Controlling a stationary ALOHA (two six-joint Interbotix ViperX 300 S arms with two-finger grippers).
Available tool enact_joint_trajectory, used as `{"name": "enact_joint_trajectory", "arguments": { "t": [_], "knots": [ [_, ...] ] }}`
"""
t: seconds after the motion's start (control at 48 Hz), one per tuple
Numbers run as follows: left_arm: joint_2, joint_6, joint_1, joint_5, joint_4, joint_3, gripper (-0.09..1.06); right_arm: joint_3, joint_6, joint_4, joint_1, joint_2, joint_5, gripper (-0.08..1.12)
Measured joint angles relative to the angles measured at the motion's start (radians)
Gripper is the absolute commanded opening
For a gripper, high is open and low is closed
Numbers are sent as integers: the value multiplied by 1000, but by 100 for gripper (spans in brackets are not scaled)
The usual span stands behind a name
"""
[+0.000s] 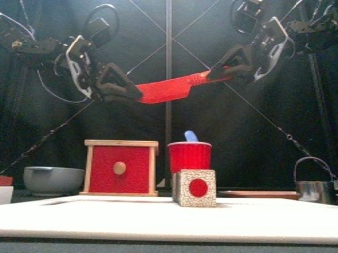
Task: Cut the sushi into 4 pieces with the knife
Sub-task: Cut the sushi into 4 pieces
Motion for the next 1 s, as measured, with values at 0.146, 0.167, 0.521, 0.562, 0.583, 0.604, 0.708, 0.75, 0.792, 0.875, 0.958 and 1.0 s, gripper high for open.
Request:
{"name": "enact_joint_trajectory", "arguments": {
  "t": [0.146,0.167,0.521,0.562,0.583,0.604,0.708,0.75,0.792,0.875,0.958,1.0],
  "knots": [
    [51,0,0,-32,11,12,18,0,2,11,3,46,15,19],
    [58,0,-3,-40,11,14,18,0,2,11,3,52,20,19],
    [218,0,-87,-146,12,11,18,0,2,15,25,126,137,18],
    [232,-2,-98,-146,12,6,18,0,3,18,28,132,144,18],
    [238,-2,-104,-146,12,3,18,0,3,21,29,135,146,18],
    [244,-2,-112,-146,11,0,18,0,3,25,32,141,149,18],
    [268,-3,-140,-147,11,-12,18,5,2,35,46,160,153,18],
    [278,-6,-146,-146,11,-18,18,8,2,37,49,164,155,18],
    [285,-6,-150,-146,9,-25,18,11,2,40,49,167,155,18],
    [301,-8,-150,-146,6,-34,18,18,3,41,49,172,155,18],
    [313,-8,-152,-146,0,-41,18,26,3,44,49,178,155,18],
    [321,-6,-152,-147,-2,-46,18,28,3,46,49,181,156,18]
  ]
}}
